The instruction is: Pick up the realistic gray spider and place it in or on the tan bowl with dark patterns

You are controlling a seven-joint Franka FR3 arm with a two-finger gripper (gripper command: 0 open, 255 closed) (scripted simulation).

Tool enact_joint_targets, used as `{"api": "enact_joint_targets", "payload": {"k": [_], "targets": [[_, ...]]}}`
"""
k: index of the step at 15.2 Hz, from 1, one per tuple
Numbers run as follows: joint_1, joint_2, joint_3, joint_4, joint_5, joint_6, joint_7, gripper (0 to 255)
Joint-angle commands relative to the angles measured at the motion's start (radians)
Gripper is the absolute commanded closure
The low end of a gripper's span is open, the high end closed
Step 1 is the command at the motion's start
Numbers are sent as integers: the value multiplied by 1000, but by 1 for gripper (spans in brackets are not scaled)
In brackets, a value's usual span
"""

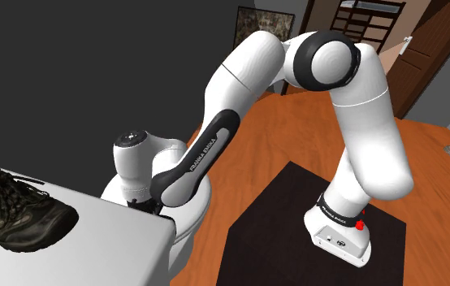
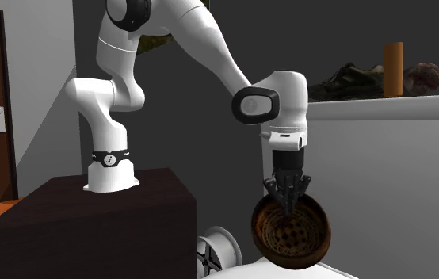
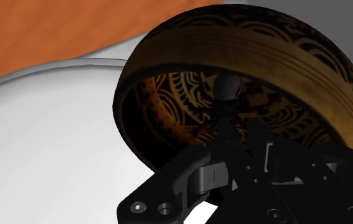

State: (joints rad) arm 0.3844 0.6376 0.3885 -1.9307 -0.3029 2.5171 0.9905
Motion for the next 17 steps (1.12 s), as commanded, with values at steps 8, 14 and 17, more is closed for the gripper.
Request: {"api": "enact_joint_targets", "payload": {"k": [8,14,17], "targets": [[-26,-57,38,-23,40,-75,-24,0],[-33,-76,46,-24,50,-94,-31,0],[-33,-76,46,-24,50,-94,-31,0]]}}
